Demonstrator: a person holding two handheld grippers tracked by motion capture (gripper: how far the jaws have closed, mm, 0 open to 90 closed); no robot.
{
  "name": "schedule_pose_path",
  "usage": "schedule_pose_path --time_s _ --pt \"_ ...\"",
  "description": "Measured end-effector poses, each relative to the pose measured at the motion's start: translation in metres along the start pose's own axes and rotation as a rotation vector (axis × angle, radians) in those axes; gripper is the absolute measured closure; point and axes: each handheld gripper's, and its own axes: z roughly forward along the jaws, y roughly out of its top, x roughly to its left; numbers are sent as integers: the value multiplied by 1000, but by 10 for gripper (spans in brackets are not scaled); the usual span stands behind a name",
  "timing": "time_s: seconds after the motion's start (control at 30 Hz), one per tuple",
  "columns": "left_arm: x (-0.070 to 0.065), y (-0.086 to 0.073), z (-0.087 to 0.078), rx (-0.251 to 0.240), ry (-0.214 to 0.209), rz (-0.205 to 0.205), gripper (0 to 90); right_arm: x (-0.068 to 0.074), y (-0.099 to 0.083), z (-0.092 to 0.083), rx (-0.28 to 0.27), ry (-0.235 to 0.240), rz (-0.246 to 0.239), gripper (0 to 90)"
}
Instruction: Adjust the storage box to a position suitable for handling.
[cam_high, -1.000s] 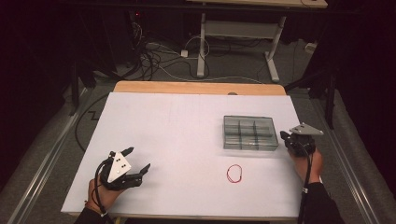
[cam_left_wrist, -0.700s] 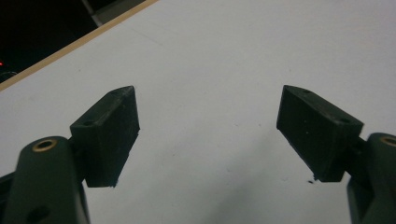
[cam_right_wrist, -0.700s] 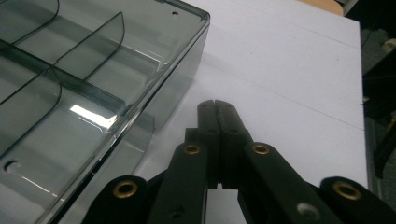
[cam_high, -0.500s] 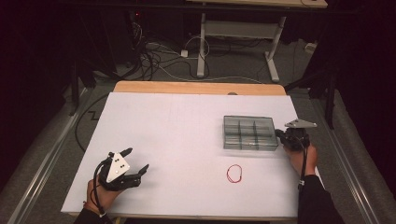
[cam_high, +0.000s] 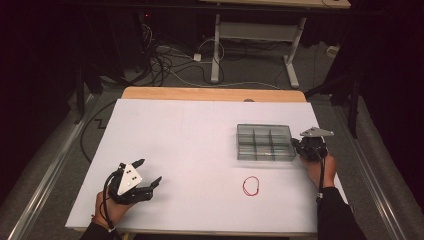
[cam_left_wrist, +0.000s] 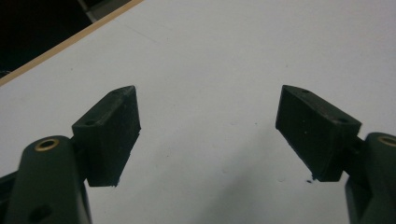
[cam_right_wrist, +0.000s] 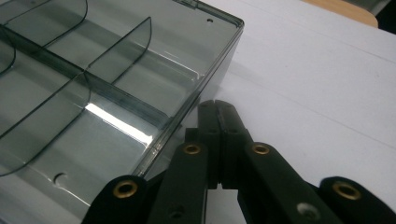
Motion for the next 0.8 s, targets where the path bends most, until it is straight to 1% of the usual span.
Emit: schedule_pose_path --time_s 0.1,0.13,0.3,0.47,0.5,0.53,0.6,0.67,0.77,0.8 --pt "0 -1 2 9 -5 1 210 1 2 2 1 5 -25 900" --pt "0 -1 3 11 -6 1 211 2 2 3 0 11 -19 900" --pt "0 -1 3 13 -5 2 211 8 6 5 1 25 -42 900" --pt "1 -1 3 13 -4 -1 210 18 9 4 -9 42 -50 900" --pt "0 -1 3 13 -4 1 211 20 9 5 -9 40 -56 900" --pt "0 -1 2 14 -4 2 210 22 10 5 -8 37 -52 900" --pt "0 -1 2 14 -1 4 210 26 10 5 -17 61 -54 900" --pt "0 -1 2 13 -2 2 211 32 11 4 -20 59 -56 900" --pt "0 -1 2 15 -3 6 211 41 11 3 -25 71 -79 900" --pt "0 -1 2 18 -2 6 210 44 11 2 -26 74 -79 900"
